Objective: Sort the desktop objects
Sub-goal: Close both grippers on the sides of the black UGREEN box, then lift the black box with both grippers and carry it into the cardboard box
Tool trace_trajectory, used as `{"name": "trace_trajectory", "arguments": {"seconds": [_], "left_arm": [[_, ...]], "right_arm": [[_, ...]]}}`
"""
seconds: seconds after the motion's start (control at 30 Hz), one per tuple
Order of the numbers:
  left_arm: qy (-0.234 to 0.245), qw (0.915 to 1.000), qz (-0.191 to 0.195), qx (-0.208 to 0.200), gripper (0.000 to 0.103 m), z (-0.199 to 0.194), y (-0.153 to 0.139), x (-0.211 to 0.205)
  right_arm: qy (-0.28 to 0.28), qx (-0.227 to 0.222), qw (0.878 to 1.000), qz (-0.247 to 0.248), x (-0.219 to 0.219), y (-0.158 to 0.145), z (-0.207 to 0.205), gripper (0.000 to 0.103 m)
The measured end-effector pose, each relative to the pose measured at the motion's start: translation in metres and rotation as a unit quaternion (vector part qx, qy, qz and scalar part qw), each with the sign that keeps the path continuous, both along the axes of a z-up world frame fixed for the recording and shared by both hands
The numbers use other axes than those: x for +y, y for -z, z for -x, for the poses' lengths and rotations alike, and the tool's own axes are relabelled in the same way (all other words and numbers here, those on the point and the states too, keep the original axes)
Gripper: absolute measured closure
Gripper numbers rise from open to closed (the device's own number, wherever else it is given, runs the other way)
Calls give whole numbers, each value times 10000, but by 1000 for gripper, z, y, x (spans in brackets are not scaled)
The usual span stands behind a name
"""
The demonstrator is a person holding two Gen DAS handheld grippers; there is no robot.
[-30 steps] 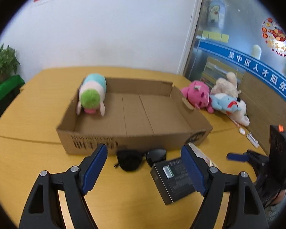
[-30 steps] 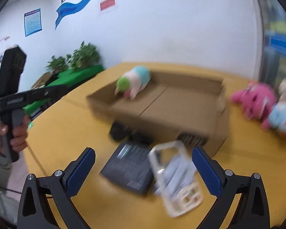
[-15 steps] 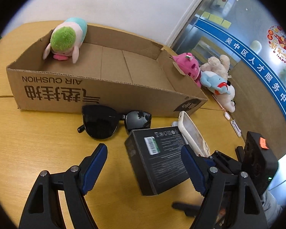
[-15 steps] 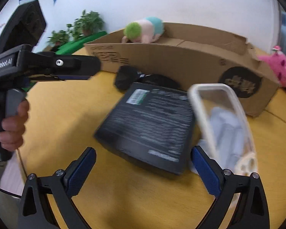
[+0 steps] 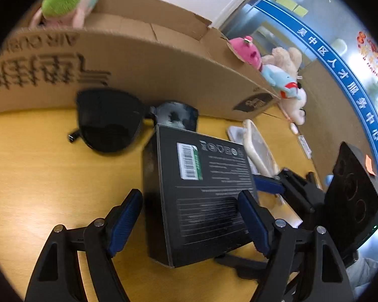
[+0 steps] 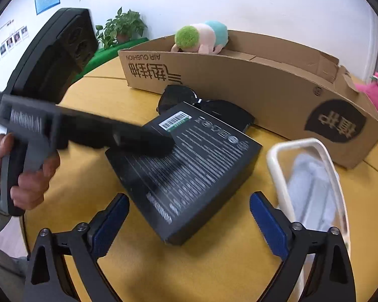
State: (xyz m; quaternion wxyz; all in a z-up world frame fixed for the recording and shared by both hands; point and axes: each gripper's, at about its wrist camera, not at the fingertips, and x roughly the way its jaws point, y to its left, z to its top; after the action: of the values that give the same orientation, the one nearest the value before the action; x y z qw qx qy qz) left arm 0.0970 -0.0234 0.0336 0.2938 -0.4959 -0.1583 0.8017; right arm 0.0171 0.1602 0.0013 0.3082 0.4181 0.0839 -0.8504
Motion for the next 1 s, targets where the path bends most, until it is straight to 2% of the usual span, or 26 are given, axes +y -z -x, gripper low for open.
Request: {"name": "trace_trajectory", "arguments": {"seconds": [0.13, 0.23, 0.33, 0.43, 0.57, 0.73, 0.87, 1.0], "left_arm": [[-161, 9999, 33, -24, 26, -3, -2, -4], [-262, 9996, 110, -18, 26, -7, -5, -5], [-315, 9993, 162, 100, 26, -14, -16, -6], [-419, 9987, 87, 290, 26, -17, -34, -11], [-521, 9959, 165, 719, 26, -19, -71, -14], [-597, 9883, 278, 1372, 26, -10, -131, -13], [-594, 9794, 396, 1888, 26, 7, -182, -15], [-575, 9671, 608, 2404, 26, 29, -231, -7]], "right_arm": [[-33, 138, 9998, -148, -12, 2, 2, 12], [-34, 231, 9995, -194, -15, 1, -5, 19], [14, 417, 9987, -289, -21, -6, -9, 20], [42, 624, 9979, -184, -21, -19, -15, 20], [103, 1143, 9933, -157, -27, -50, -21, 20], [202, 1683, 9855, 19, -29, -94, -20, 20], [202, 2177, 9758, 32, -35, -140, 2, 20], [170, 2608, 9652, 43, -37, -184, 25, 20]]}}
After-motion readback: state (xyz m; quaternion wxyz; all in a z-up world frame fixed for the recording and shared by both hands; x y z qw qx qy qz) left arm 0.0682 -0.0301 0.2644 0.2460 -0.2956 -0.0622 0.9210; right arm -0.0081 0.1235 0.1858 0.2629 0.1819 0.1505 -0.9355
